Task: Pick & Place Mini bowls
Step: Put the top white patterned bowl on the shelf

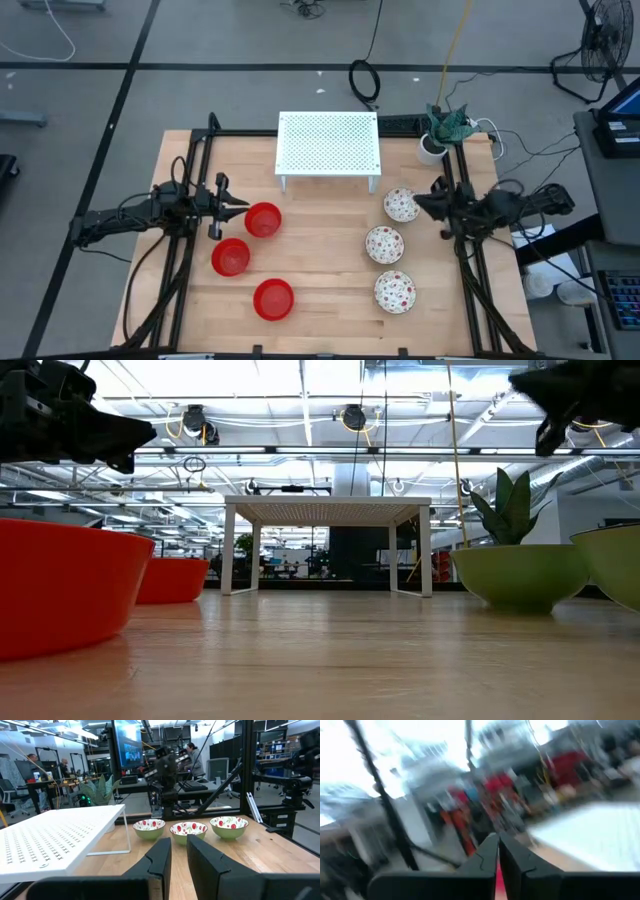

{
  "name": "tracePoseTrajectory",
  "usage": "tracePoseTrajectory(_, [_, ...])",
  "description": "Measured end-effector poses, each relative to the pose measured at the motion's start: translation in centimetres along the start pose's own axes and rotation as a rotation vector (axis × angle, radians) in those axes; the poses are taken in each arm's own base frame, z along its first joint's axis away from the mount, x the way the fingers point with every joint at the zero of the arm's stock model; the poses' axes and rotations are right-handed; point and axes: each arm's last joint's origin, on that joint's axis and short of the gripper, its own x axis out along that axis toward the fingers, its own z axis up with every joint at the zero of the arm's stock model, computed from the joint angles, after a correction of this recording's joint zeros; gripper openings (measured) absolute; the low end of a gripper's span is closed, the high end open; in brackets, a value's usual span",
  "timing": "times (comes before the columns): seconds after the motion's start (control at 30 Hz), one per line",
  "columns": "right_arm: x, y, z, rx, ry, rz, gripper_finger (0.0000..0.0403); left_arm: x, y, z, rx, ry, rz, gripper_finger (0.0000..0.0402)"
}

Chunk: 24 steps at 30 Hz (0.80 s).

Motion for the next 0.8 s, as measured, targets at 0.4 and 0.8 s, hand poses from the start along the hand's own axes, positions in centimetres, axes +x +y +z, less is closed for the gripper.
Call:
tracePoseTrajectory(0.4, [4.0, 1.8, 2.7, -0.342, 0.02, -0.311, 0.0016, 0.0, 0.0, 0.0, 0.0, 0.0, 0.0, 0.0065])
tracePoseTrajectory(0.8, [12.1, 3.8, 8.0, -0.451, 0.519, -0.679, 0.0003, 0.0, 0.0, 0.0, 0.0, 0.001, 0.0, 0.0065])
